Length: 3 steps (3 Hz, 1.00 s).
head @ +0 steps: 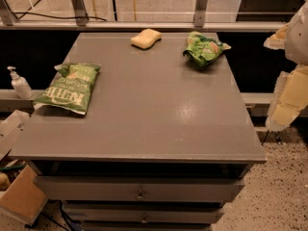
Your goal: Pick green jalapeno chip bag
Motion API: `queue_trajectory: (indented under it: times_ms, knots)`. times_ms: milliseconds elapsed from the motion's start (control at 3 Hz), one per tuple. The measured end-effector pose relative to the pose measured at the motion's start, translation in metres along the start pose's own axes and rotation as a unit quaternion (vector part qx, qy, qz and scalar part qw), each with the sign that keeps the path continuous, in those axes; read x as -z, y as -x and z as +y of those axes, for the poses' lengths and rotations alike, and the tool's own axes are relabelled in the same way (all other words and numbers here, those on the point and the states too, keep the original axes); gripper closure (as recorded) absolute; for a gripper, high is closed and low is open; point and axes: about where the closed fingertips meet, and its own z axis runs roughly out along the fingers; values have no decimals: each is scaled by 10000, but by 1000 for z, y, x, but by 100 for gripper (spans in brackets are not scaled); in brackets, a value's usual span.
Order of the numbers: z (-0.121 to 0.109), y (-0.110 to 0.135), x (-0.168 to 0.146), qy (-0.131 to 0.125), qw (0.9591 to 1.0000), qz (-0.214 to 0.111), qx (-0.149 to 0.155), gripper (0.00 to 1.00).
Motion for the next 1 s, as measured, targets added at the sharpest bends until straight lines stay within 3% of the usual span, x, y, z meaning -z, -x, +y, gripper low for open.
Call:
queue_trajectory:
  times_ms: [333, 667, 1000]
  knots:
    - [0, 1, 1, -20, 10000, -22, 1, 0]
    - [8, 28, -2, -47, 9987, -488, 147, 0]
    - [14, 67, -9, 25, 9921, -1241, 201, 0]
